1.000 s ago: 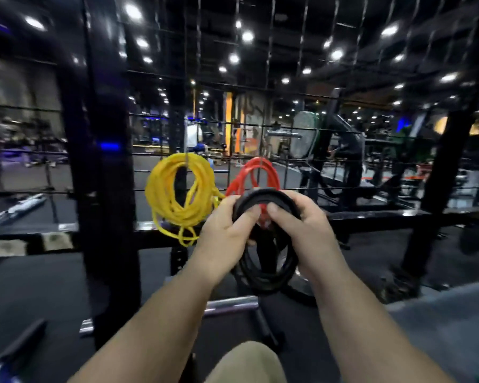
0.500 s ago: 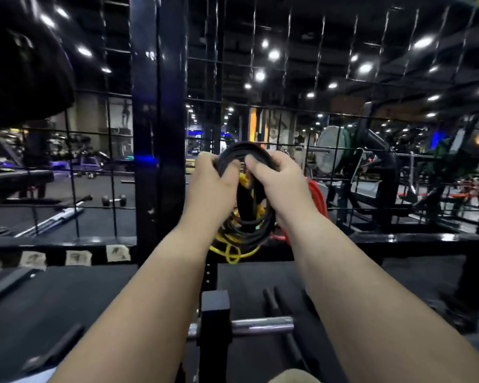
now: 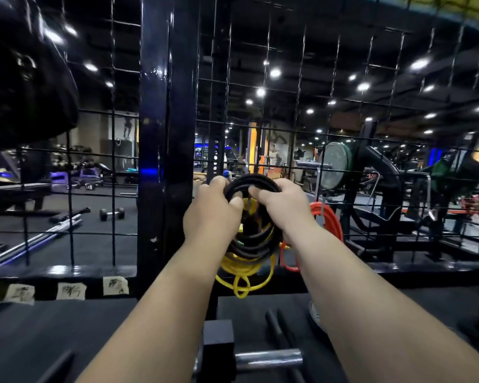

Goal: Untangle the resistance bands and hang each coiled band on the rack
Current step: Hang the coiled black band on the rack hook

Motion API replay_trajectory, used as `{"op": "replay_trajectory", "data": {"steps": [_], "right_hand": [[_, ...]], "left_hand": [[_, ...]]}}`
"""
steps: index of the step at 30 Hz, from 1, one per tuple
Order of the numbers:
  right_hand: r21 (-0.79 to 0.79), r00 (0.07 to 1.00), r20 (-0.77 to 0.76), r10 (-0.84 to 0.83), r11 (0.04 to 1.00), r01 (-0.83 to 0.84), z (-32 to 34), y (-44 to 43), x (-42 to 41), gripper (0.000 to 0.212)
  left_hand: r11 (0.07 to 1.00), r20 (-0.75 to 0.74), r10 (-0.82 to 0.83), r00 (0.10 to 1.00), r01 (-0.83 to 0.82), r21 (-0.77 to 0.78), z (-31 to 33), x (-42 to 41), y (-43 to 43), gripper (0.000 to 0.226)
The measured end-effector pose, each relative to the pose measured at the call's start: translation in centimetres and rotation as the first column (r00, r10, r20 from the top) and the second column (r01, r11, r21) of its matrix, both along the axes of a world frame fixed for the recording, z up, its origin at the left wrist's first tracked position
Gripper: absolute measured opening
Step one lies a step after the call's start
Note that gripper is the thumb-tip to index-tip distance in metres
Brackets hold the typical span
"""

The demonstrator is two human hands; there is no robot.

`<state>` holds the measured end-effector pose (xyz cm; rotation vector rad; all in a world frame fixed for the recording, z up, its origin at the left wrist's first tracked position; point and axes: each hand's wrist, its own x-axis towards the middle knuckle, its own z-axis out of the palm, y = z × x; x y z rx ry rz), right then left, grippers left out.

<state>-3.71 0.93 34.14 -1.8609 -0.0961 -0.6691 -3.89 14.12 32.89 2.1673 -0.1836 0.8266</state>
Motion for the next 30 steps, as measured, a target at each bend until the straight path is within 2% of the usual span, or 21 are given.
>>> {"op": "replay_trajectory", "data": {"steps": [4,6,8,10,12,14,20,26,30], "right_hand": [[-0.069,0.998,-0.063,0.029,0.997,-0.033,-0.1,-0.6,0.1,0.013],[-0.098,0.991,-0.124,0.056,0.993,-0.068,-0.5,-1.0,0.1,0.018],[-0.055,0.977,-0.169,0.132,0.988,-0.143,-1.0,-1.4,0.1,0.027],[-0.041,0.967,-0.179,0.18,0.981,-0.19,-1.2,-1.4,0.0,0.052],[-0.095,0.974,-0.162,0.156,0.98,-0.173,-1.1,-1.4,0.2,0.082],[-0.138,0.986,-0.126,0.104,0.983,-0.121,-0.9,-1.1,0.1,0.093],[-0.245,0.996,-0.012,-0.086,0.966,0.08,-0.2,-0.9,-0.3,0.062],[-0.285,0.973,-0.153,-0.174,0.95,0.125,0.5,-0.8,0.9,0.062],[-0.291,0.958,-0.204,-0.2,0.947,0.136,0.4,-0.4,0.9,0.059]], "left_hand": [[1.0,-0.025,-0.027,0.999,0.027,0.008,-1.1,0.0,0.1,0.02],[0.999,-0.044,-0.037,0.998,0.037,-0.006,-1.5,0.1,0.3,0.018],[0.999,-0.051,-0.042,0.998,0.041,-0.008,-1.5,0.2,0.4,0.021],[0.999,-0.042,-0.049,0.998,0.049,-0.007,-1.3,0.1,0.4,0.031],[0.998,-0.018,-0.062,0.998,0.062,-0.019,-1.2,0.0,0.1,0.039],[0.995,-0.017,-0.085,0.996,0.084,-0.061,-1.2,0.1,-0.1,0.042],[0.975,-0.018,-0.16,0.987,0.155,-0.158,-0.5,0.6,-0.5,0.036],[0.989,-0.121,-0.123,0.985,0.112,-0.097,0.2,1.7,-0.6,0.04],[0.977,-0.126,-0.152,0.98,0.129,-0.172,0.1,1.9,-0.5,0.03]]}}
